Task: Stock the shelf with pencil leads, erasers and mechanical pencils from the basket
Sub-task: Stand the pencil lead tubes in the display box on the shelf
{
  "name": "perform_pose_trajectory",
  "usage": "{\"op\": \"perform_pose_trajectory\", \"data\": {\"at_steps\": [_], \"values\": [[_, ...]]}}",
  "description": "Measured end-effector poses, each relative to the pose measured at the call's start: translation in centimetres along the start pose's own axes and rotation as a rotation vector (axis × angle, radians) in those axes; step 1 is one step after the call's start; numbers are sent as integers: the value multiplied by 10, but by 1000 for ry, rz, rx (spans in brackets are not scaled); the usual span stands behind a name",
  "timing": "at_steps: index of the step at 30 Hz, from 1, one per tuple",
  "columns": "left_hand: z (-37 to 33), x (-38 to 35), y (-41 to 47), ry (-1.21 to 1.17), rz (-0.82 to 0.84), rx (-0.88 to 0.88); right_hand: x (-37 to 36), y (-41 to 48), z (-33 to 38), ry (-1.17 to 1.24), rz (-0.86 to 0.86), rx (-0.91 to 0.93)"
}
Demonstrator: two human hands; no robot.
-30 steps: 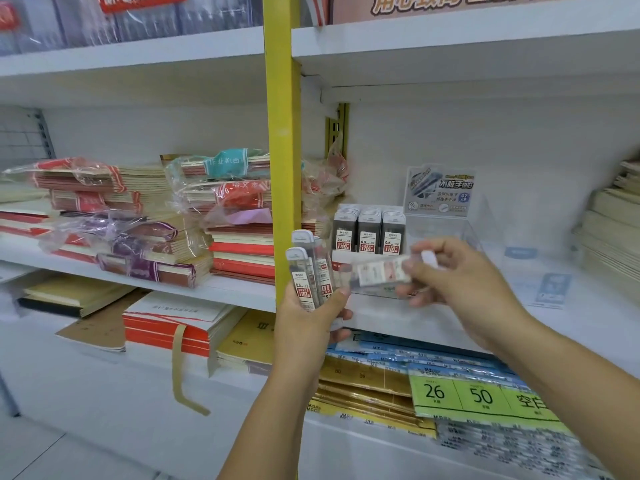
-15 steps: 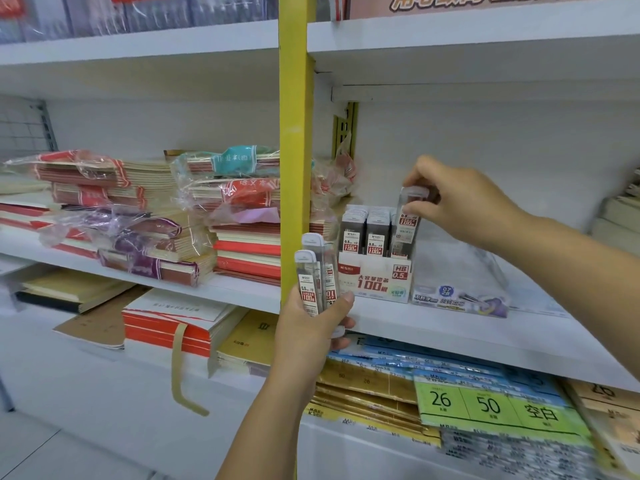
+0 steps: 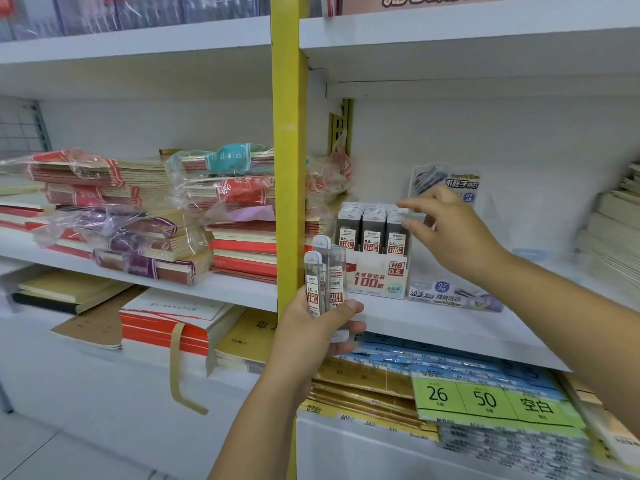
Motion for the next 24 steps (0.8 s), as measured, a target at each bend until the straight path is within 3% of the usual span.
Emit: {"op": "perform_pose_trajectory", "data": {"at_steps": [3, 6, 8, 18, 24], "values": [[0, -3, -3, 19, 59, 25, 10, -26, 23, 199, -60, 14], [1, -9, -7, 56, 101, 35, 1, -46, 50, 561, 193, -26], [1, -12, -10, 70, 119, 38, -8, -52, 59, 677, 288, -72], [-2, -3, -11, -7, 88, 60, -10, -57, 39, 902, 232, -199], [-1, -6, -12, 62, 79, 23, -11, -61, 44, 884, 244, -136]]}}
Point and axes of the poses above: each hand's wrist, its own y-axis towards the middle knuckle, its own x-axis out of the back of the hand, z = x × y, the point moved 4 cm from there along y, towards the middle knuckle, and after that the axes turned 12 degrees about -y, right-handed, at the moved point
